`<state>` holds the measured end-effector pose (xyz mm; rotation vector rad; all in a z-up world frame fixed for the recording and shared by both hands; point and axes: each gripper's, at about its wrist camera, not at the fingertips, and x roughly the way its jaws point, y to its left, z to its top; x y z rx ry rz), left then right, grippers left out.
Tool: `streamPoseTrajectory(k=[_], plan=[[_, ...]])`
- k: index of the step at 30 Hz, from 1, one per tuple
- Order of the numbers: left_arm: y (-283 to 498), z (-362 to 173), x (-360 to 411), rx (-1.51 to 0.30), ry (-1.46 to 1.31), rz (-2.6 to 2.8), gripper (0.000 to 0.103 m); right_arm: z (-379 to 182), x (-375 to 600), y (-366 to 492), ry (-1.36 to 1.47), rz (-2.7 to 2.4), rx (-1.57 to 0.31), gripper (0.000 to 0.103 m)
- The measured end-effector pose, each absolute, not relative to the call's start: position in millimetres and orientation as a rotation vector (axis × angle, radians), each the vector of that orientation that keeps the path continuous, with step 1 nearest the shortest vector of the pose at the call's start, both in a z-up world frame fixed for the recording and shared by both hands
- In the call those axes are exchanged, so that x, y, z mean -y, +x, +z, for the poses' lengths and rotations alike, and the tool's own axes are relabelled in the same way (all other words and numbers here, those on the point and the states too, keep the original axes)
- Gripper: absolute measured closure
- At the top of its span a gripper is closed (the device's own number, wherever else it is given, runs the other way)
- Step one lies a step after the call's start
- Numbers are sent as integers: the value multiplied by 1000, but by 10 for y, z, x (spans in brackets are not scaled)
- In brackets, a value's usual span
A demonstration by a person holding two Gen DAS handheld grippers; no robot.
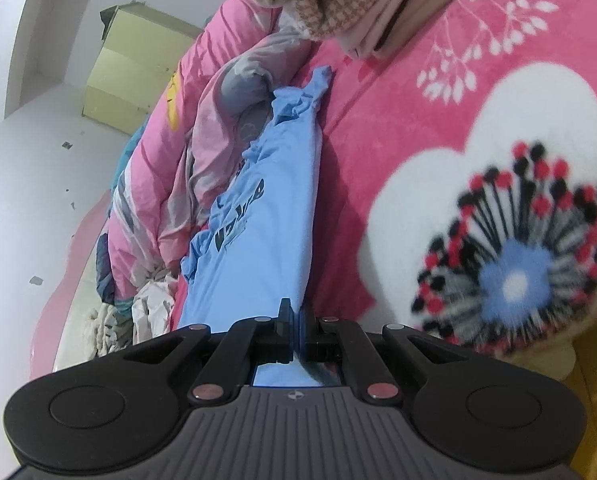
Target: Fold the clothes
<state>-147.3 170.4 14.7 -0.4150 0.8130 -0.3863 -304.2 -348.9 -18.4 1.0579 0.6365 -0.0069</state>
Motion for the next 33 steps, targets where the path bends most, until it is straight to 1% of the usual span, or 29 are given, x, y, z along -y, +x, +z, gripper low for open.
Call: streamPoseTrajectory(k=[6, 14, 17, 18, 19, 20, 24, 27, 30, 33], plan=[[-1657, 144, -1727, -818, -383, -378, 103, -217, 3420, -3220, 1047, -7, -668, 101], [-1698, -16, -1683, -845, -308, -336, 103, -256, 3377, -3330, 980, -22, -724, 100], [-1648, -101, -1617, -880, -205, -263, 99, -227, 3403, -3337, 927, -76, -751, 97], [-1648, -121, -1626, -887, -187, -245, 99, -209, 3431, -3357, 910, -98, -754, 94], [-1648, -141, -1635, -893, -170, -227, 99, -190, 3462, -3383, 894, -120, -753, 88], [-1650, -158, -1646, -898, -155, -210, 98, -164, 3494, -3427, 880, -142, -741, 86], [-1752, -34, -1731, -836, -139, -179, 98, 4, 3471, -3569, 810, -155, -677, 86], [-1841, 128, -1646, -760, -89, -234, 97, 138, 3259, -3478, 709, -77, -668, 86], [-1876, 148, -1390, -762, -22, -369, 94, 144, 2969, -3226, 621, 72, -736, 85], [-1844, -59, -1096, -826, 58, -452, 93, -5, 2705, -2884, 553, 159, -853, 85]])
